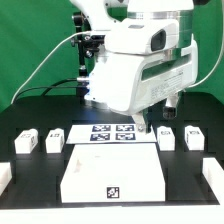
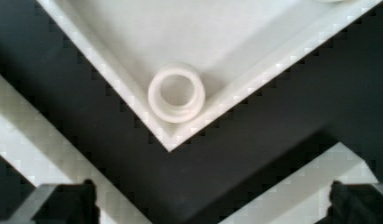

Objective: Assemble one leg

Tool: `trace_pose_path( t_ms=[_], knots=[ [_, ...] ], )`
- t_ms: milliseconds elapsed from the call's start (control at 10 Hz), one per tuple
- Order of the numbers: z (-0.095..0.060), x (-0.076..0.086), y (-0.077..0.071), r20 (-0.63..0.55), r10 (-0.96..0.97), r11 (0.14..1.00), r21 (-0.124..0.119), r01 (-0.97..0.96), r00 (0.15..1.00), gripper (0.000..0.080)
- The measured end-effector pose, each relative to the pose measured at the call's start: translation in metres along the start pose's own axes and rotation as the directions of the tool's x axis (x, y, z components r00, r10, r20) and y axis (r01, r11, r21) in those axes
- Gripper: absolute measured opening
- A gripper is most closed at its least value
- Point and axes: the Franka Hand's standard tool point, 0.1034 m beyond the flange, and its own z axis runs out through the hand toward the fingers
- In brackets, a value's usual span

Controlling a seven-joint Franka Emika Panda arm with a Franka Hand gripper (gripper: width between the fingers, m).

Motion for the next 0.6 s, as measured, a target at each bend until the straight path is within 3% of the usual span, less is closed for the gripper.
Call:
trace_pose_path(
  t_ms=[200,400,500,600],
  knots=[
    [0.000,0.000,0.000,0.000,0.000,1.000,0.000,0.000,1.000,0.0650],
    [0.002,-0.005,0.001,0.001,-0.211,0.977,-0.002,0.211,0.977,0.0650],
    [0.009,-0.026,-0.008,-0.009,-0.360,0.933,-0.025,0.360,0.933,0.0650],
    [0.016,-0.053,-0.015,-0.003,-0.511,0.860,-0.021,0.511,0.860,0.0650]
  ],
)
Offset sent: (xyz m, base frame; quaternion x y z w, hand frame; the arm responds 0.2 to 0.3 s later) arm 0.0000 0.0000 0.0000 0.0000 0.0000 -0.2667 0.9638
